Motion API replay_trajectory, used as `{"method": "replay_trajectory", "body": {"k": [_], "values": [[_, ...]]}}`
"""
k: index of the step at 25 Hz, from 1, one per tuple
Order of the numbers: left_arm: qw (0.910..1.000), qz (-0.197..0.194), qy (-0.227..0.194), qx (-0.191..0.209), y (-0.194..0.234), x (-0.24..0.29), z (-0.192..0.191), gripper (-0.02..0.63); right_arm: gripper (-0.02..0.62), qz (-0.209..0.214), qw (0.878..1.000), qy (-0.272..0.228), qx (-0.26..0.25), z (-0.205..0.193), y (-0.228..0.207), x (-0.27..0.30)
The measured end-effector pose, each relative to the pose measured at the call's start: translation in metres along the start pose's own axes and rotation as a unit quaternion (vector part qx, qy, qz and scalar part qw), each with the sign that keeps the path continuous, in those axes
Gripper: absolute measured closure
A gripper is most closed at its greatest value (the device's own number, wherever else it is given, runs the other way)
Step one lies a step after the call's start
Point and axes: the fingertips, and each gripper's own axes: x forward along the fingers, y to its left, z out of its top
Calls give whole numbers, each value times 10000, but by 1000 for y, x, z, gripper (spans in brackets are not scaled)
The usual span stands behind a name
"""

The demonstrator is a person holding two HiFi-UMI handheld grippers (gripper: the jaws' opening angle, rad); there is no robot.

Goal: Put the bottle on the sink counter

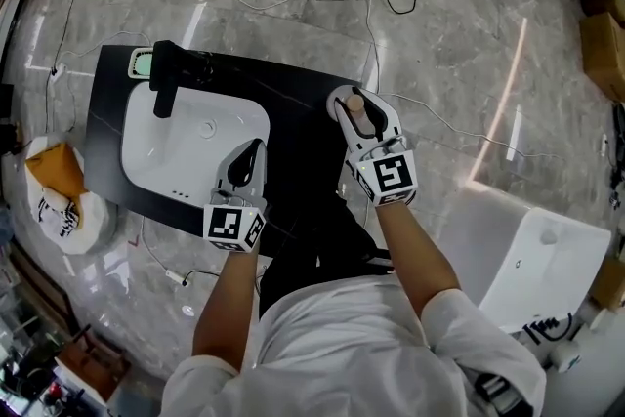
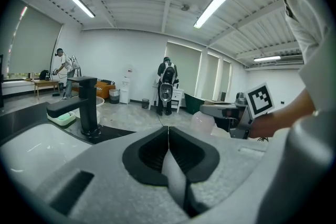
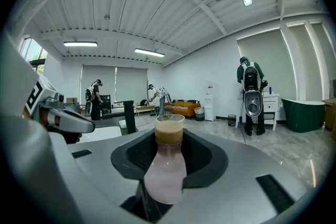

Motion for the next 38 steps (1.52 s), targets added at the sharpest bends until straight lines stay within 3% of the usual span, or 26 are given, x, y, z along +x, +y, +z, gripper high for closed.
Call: {"method": "replay_trajectory", "body": {"k": [19,38], "values": [[9991,281,258,-200,14,9,-29,589,454,347,9986,344,-214,-50,4,51],[9990,97,152,-397,-10,-4,-34,589,449,463,9980,407,-110,-55,9,45]]}}
